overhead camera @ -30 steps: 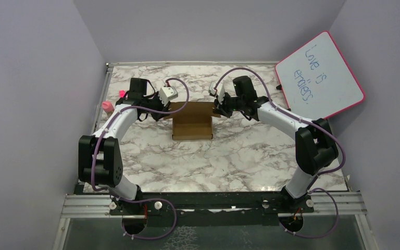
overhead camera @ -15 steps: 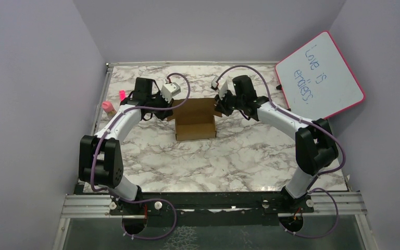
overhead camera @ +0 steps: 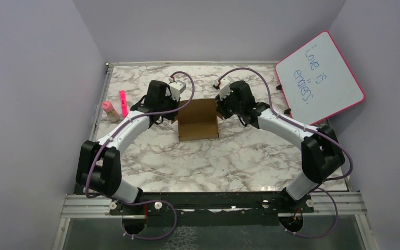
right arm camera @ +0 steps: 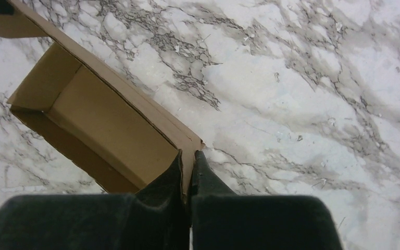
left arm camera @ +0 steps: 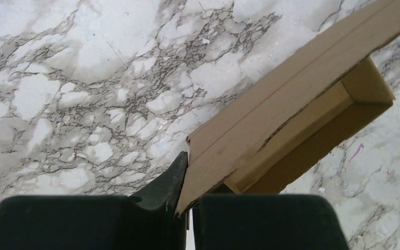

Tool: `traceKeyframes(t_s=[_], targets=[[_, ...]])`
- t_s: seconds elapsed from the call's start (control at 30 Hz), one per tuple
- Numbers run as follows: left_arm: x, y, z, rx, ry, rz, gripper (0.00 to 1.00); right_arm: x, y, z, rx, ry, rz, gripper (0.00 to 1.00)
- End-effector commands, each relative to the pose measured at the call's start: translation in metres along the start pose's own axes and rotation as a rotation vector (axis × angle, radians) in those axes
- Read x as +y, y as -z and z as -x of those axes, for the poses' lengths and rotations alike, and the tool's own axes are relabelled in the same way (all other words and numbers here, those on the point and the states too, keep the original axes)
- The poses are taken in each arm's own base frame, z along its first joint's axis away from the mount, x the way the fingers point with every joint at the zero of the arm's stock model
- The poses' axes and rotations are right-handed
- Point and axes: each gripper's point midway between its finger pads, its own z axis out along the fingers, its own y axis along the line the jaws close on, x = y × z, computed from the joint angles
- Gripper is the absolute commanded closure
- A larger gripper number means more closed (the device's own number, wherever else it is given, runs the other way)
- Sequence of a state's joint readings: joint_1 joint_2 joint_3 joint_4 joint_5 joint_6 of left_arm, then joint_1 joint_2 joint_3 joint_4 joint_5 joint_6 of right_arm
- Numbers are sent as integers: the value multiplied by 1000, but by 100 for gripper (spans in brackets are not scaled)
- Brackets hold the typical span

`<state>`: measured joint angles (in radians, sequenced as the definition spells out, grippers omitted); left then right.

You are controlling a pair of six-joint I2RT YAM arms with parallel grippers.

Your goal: Fold the paper box

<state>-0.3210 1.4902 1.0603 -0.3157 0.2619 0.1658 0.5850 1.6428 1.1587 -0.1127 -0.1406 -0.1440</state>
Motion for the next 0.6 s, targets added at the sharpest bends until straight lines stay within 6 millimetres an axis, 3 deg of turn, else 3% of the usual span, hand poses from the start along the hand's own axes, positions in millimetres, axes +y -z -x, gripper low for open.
traceKeyframes(t_s=[0.0, 0.27, 0.57], targets=[[1, 8, 24, -110, 119, 122, 92, 6, 11, 17, -77, -163, -60, 98], [-7, 2, 22, -162, 267, 155, 92, 3, 11, 3, -45, -239, -162, 95], [-12, 2, 20, -203, 355, 176, 89, 5, 9, 1, -54, -311, -218, 90]])
